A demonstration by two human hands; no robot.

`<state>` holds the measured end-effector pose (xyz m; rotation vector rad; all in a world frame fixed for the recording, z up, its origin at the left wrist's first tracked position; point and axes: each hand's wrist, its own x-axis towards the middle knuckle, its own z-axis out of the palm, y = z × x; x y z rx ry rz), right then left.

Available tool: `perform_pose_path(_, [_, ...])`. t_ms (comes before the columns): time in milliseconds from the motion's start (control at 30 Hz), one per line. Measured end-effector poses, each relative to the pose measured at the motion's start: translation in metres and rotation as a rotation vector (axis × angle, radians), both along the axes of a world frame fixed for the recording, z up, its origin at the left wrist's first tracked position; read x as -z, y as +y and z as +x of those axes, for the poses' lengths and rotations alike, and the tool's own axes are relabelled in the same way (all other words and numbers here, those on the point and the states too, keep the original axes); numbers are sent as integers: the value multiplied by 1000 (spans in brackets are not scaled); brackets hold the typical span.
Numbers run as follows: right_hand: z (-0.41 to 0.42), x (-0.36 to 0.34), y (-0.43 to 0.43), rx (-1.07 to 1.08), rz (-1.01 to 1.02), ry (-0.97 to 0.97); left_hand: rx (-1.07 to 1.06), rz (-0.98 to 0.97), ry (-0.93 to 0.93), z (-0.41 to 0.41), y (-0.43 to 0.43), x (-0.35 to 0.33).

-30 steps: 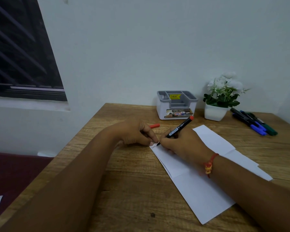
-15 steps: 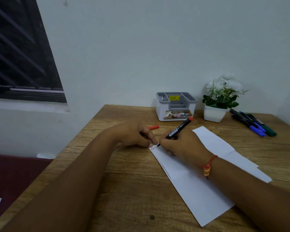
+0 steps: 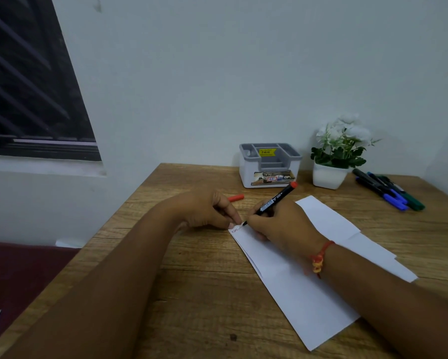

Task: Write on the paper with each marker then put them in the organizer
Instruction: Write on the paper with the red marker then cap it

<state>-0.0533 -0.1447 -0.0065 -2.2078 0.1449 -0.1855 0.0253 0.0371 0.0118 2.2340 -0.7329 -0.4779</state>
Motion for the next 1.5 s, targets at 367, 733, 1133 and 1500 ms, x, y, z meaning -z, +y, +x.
perform_pose_path(367, [-1, -1, 0, -46, 15, 9, 7, 8, 0, 0, 0, -1])
perform_pose_path(733, [1, -1, -3, 26, 160, -3, 28, 44, -16, -2, 0, -5])
perform_pose_path(1133, [3, 1, -9, -4, 103, 27, 29, 54, -32, 1, 0, -3])
perform_pose_path(1500, [1, 0, -6, -25, 71, 20, 16, 15, -14, 4, 1, 1])
